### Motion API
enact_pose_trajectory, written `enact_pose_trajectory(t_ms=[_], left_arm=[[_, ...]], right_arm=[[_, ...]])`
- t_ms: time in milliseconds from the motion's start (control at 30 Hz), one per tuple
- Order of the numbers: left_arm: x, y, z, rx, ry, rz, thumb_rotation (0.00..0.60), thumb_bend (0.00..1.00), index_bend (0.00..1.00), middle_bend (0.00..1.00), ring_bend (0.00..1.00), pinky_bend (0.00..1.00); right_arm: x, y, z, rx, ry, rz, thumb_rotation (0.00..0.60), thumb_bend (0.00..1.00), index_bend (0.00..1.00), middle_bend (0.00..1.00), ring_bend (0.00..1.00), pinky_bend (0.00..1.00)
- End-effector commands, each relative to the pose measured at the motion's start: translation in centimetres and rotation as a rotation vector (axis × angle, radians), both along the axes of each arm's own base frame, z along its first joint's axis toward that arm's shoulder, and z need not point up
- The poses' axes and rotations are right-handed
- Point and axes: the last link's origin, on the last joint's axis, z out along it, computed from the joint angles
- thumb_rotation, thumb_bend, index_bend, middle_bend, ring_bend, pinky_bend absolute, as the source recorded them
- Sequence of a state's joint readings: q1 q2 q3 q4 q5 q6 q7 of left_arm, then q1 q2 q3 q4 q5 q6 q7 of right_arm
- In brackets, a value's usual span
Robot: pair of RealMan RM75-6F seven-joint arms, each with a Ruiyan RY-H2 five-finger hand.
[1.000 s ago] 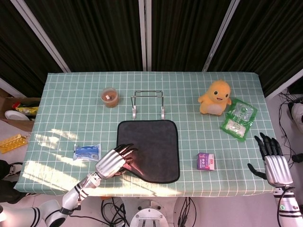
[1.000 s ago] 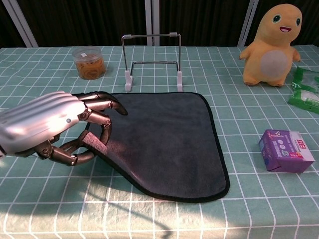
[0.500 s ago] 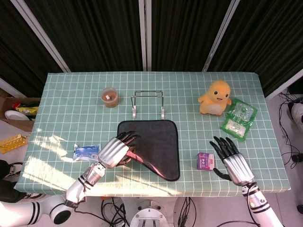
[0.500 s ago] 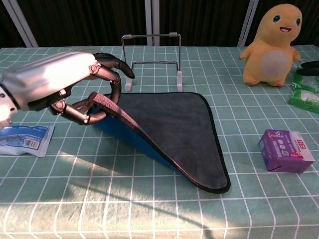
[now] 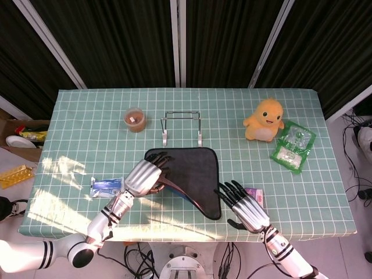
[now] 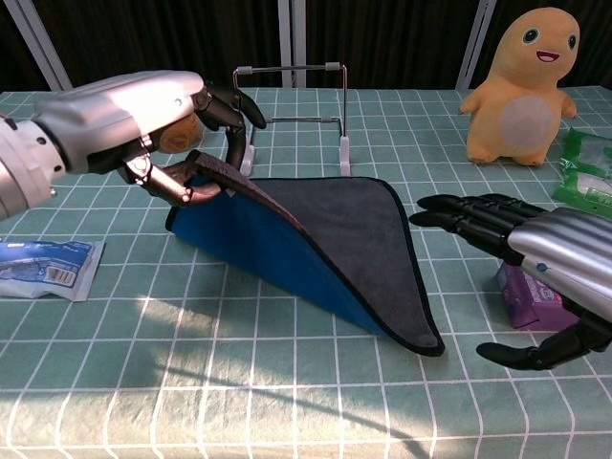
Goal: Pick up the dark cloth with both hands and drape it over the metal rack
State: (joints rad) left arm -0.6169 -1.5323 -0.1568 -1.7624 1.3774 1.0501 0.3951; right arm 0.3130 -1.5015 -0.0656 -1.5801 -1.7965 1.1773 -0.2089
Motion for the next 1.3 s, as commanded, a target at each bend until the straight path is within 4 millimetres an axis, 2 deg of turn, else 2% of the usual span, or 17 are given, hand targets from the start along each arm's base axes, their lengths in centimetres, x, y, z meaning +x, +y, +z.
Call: enact_pose_trajectory(t_ms=[33, 333, 567, 867, 1033, 1300], left_arm=[[0.3, 0.4, 0.0, 0.002, 0.008, 0.002, 0.600, 0.46, 0.79, 0.19, 0.11, 0.24], [0.6, 0.9, 0.2, 0.002, 0.003, 0.024, 0.600, 0.46, 0.79, 0.19, 0.11, 0.24], [0.5, 0.8, 0.3, 0.000, 0.000, 0.026, 0.600, 0.46, 0.79, 0.19, 0.11, 0.24], [0.4, 0.8, 0.4, -0.001, 0.003, 0.029, 0.600, 0.46, 0.79, 0.19, 0.11, 0.24], [0.4, 0.9, 0.4, -0.007, 0.001, 0.032, 0.600, 0.46, 0.79, 0.19, 0.11, 0.24], [0.4, 1.0, 0.4, -0.011, -0.011, 0.038, 0.600, 0.46, 0.79, 0.19, 0.11, 0.24]], right_arm=[[0.3, -0.1, -1.0, 0.017, 0.005, 0.015, 0.600, 0.16, 0.00, 0.00, 0.00, 0.00], [0.6, 0.0, -3.8, 0.047, -0.034, 0.010, 0.600, 0.15, 0.00, 0.00, 0.00, 0.00], [0.5, -0.6, -5.3, -0.009, -0.076, -0.003, 0.600, 0.17, 0.03, 0.00, 0.00, 0.00], [0.9, -1.2, -6.4, -0.014, -0.149, -0.023, 0.600, 0.23, 0.32, 0.00, 0.00, 0.00], [0.9, -1.3, -6.4, -0.026, -0.169, -0.032, 0.600, 0.28, 0.44, 0.00, 0.00, 0.00], [1.0, -1.7, -6.4, -0.066, -0.184, -0.070, 0.600, 0.37, 0.72, 0.01, 0.00, 0.00]])
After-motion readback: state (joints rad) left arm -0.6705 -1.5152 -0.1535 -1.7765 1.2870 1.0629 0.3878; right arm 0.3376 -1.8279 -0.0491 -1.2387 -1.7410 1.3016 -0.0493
